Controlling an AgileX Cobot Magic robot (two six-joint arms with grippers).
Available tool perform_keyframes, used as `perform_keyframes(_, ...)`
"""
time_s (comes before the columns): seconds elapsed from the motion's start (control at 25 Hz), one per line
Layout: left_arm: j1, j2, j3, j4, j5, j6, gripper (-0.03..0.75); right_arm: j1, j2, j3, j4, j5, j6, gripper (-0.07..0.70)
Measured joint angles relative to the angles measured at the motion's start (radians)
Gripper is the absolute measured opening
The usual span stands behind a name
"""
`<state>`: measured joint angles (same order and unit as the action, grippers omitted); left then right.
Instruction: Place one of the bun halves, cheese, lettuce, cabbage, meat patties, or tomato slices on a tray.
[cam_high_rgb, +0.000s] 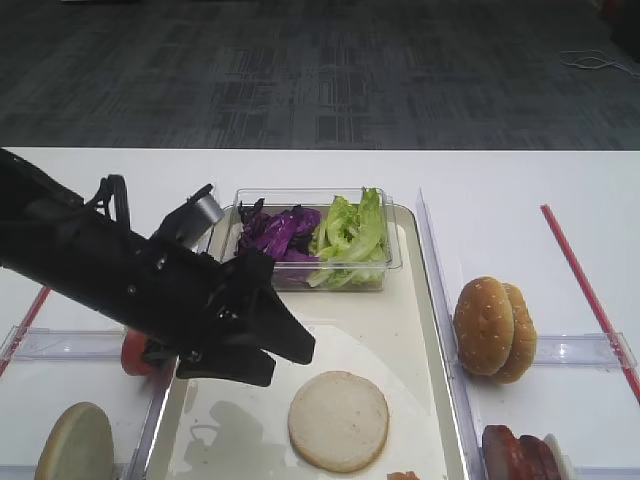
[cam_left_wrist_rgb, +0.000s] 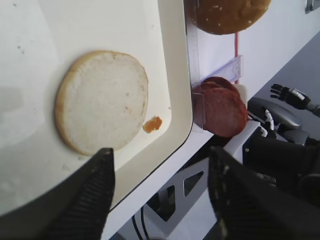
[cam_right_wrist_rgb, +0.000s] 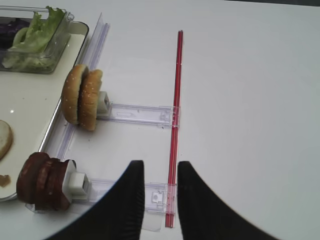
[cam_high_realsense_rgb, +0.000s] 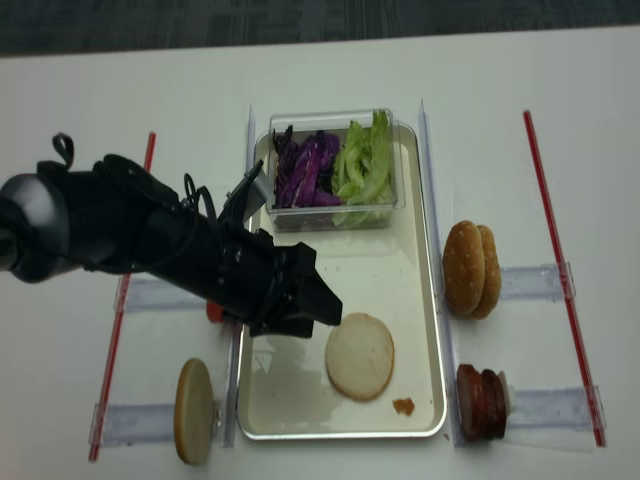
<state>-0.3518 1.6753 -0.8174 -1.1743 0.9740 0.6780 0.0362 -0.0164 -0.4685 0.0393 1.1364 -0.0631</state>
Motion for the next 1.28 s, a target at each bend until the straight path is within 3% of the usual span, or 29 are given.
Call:
perform_keyframes(0.12, 0.000, -0.031, -0.039, 0.134, 0.021, -0.119, 0.394, 0.000, 0.000, 0.000, 0.000, 0.000, 0.000, 0.201)
perform_keyframes(0.56, 0.000, -0.101, -0.235, 0.544, 0.209, -0.505, 0.394, 0.000, 0.000, 0.000, 0.000, 0.000, 0.000, 0.201)
perform_keyframes(0.88, 0.000, -0.145, -0.320, 0.792, 0.235, -0.690, 0.393, 0.000, 0.000, 0.000, 0.000, 0.000, 0.000, 0.201)
perform_keyframes(1.28, 0.000, -0.211, -0.326, 1.070, 0.243, -0.849, 0.393, 0.000, 0.000, 0.000, 0.000, 0.000, 0.000, 0.201)
